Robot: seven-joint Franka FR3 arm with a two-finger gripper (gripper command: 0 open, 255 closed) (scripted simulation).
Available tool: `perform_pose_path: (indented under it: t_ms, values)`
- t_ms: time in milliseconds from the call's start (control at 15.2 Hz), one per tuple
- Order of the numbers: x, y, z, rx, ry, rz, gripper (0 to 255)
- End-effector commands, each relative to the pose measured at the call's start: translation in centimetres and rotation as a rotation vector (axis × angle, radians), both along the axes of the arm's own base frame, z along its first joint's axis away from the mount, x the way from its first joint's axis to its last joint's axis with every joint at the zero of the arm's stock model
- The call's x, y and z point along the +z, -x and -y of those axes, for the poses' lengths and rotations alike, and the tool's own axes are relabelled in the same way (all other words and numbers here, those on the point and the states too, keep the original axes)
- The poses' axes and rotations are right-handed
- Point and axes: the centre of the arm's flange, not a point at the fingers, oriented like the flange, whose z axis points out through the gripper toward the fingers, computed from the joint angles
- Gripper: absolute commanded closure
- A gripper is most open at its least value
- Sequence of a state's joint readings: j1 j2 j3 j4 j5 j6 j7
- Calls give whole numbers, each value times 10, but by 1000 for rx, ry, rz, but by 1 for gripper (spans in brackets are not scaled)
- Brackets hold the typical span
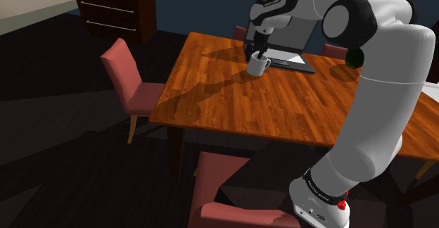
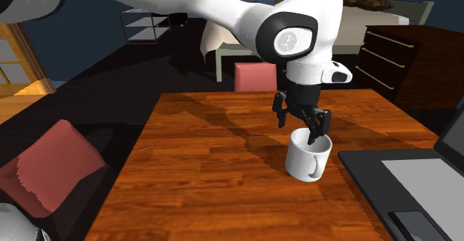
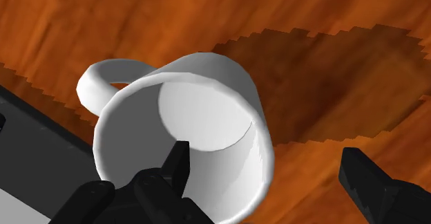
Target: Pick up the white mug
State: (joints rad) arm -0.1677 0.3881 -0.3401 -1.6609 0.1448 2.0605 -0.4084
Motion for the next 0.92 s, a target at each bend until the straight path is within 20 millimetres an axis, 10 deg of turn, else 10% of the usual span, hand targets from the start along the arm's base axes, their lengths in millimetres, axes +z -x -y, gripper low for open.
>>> perform_pose_path:
  t_ms: [0, 264, 330, 858]
  values:
    - [-10, 0, 0, 0, 0, 0, 0]
    - [-24, 0, 0, 0, 0, 0, 0]
    - [-23, 0, 0, 0, 0, 0, 255]
    - [-23, 0, 0, 0, 0, 0, 255]
